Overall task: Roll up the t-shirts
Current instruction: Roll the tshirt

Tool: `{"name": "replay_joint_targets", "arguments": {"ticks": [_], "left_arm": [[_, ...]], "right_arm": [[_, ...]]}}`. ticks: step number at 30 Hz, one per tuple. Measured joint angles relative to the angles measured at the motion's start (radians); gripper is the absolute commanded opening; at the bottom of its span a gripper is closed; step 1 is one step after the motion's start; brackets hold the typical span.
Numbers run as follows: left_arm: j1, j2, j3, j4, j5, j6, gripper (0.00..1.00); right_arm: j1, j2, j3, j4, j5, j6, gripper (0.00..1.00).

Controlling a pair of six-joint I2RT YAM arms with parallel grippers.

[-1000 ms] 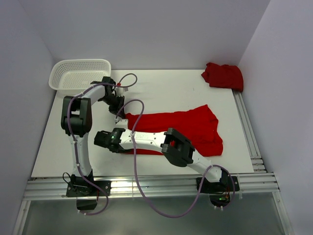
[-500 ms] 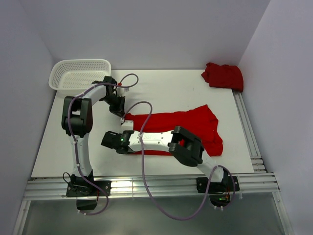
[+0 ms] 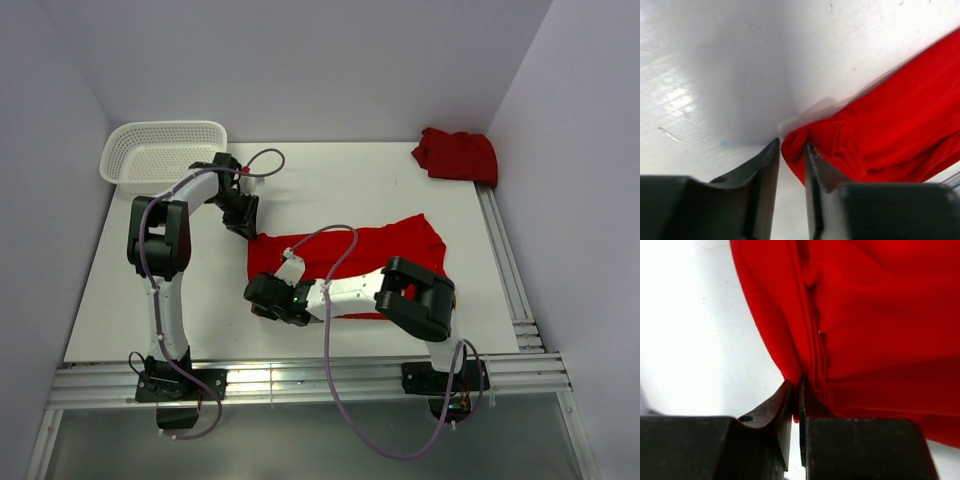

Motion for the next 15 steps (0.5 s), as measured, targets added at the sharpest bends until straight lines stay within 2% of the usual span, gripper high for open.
{"name": "replay_joint_targets", "arguments": {"ticks": [2, 5, 10, 15], "left_arm": [[0.001, 0.0, 0.01, -0.001, 0.001, 0.002, 0.46], [0.007, 0.0, 0.024, -0.002, 0.016, 0.005, 0.53], [0.027, -0.016, 0.027, -0.011, 0.074, 0.019, 0.52], [0.07, -0.078, -0.015, -0.023, 0.157, 0.058, 0.57]], "right_arm": [[-0.002, -0.026, -0.063, 0.068, -0.012, 0.038, 0.05], [-0.01, -0.063, -0.147, 0.155, -0.03, 0.09, 0.04], [-0.023, -0.093, -0.262, 0.308, -0.059, 0.174, 0.03], [-0.039, -0.095, -0.338, 0.447, -0.09, 0.245, 0.02]]}}
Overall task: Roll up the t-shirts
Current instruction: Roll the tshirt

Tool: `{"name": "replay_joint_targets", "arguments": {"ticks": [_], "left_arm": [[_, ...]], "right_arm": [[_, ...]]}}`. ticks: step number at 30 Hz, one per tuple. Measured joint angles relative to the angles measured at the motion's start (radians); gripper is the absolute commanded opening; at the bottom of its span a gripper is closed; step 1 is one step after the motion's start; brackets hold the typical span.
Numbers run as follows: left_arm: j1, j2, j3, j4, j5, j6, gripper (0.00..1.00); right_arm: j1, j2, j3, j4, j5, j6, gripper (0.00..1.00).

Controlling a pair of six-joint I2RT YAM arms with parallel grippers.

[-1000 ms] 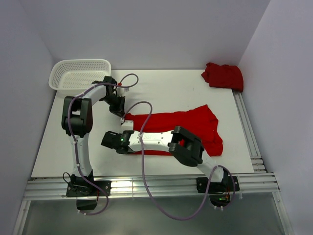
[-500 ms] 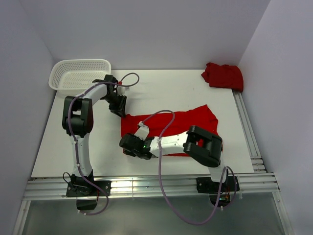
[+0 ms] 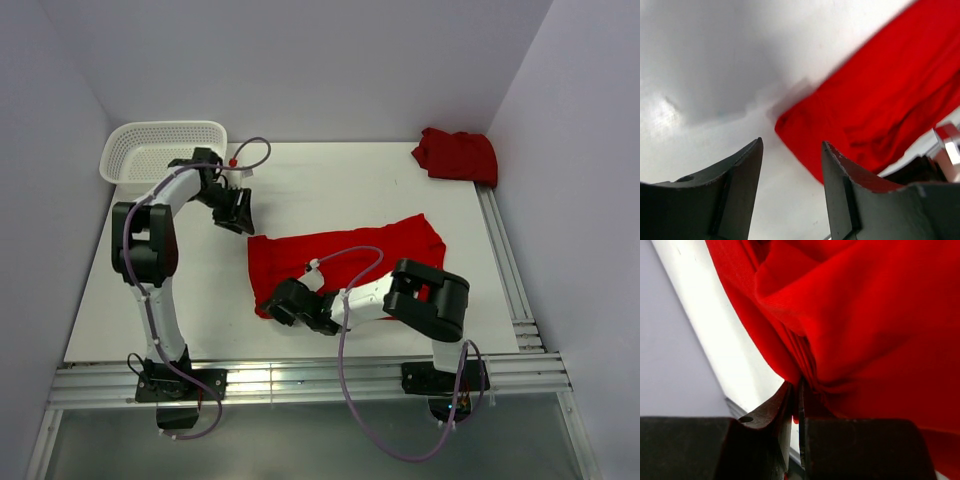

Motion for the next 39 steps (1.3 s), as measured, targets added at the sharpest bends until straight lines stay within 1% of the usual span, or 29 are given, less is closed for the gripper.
{"name": "replay_joint_targets", "arguments": {"ticks": [4, 8, 10, 13, 16, 19, 20, 22, 23, 24, 25, 26, 28, 29, 31, 32, 35, 39], "left_arm": [[0.033, -0.053, -0.084, -0.006, 0.03, 0.035, 0.59], [0.041, -0.06, -0.16, 0.001, 0.049, 0.046, 0.63], [0.042, -0.06, -0.192, 0.0, 0.059, 0.045, 0.64], [0.042, -0.05, -0.204, 0.005, 0.09, 0.039, 0.64], [0.042, -0.023, -0.204, 0.026, 0.13, 0.022, 0.6], [0.042, 0.0, -0.203, 0.03, 0.176, -0.013, 0.5], [0.041, 0.005, -0.204, 0.036, 0.18, -0.023, 0.42], [0.039, 0.01, -0.204, 0.051, 0.18, -0.041, 0.3], [0.037, 0.014, -0.203, 0.058, 0.18, -0.048, 0.21], [0.034, 0.016, -0.203, 0.062, 0.179, -0.057, 0.16], [0.03, 0.018, -0.202, 0.065, 0.177, -0.064, 0.05], [0.024, 0.018, -0.2, 0.066, 0.172, -0.073, 0.0], [0.014, 0.018, -0.19, 0.066, 0.16, -0.084, 0.0], [0.008, 0.018, -0.181, 0.065, 0.15, -0.089, 0.0], [-0.002, 0.018, -0.157, 0.055, 0.126, -0.097, 0.0], [-0.005, 0.018, -0.144, 0.05, 0.114, -0.098, 0.0], [-0.017, 0.018, -0.106, 0.029, 0.069, -0.105, 0.0], [-0.028, 0.018, -0.073, 0.0, 0.021, -0.109, 0.0]], "right_arm": [[-0.009, 0.002, -0.013, 0.041, -0.015, 0.027, 0.02], [-0.014, 0.007, -0.013, 0.056, -0.022, 0.033, 0.02], [-0.014, 0.013, -0.012, 0.06, -0.024, 0.035, 0.02], [-0.014, 0.016, -0.012, 0.063, -0.028, 0.037, 0.02], [-0.015, 0.016, -0.012, 0.064, -0.028, 0.037, 0.02], [-0.017, 0.016, -0.011, 0.062, -0.029, 0.036, 0.02], [-0.017, 0.016, -0.008, 0.056, -0.028, 0.036, 0.02], [-0.017, 0.016, 0.005, 0.035, -0.027, 0.032, 0.02], [-0.017, 0.016, 0.015, 0.02, -0.027, 0.027, 0.02], [-0.017, 0.016, 0.026, 0.002, -0.026, 0.023, 0.02], [-0.018, 0.016, 0.038, -0.016, -0.023, 0.017, 0.02], [-0.018, 0.016, 0.049, -0.03, -0.021, 0.013, 0.04], [-0.018, 0.016, 0.082, -0.087, -0.014, -0.005, 0.1], [-0.018, 0.017, 0.099, -0.115, -0.011, -0.013, 0.19], [-0.018, 0.02, 0.143, -0.182, 0.002, -0.031, 0.31], [-0.018, 0.026, 0.173, -0.223, 0.011, -0.041, 0.39], [-0.015, 0.04, 0.262, -0.342, 0.033, -0.082, 0.47], [-0.003, 0.064, 0.416, -0.531, 0.079, -0.14, 0.5]]}}
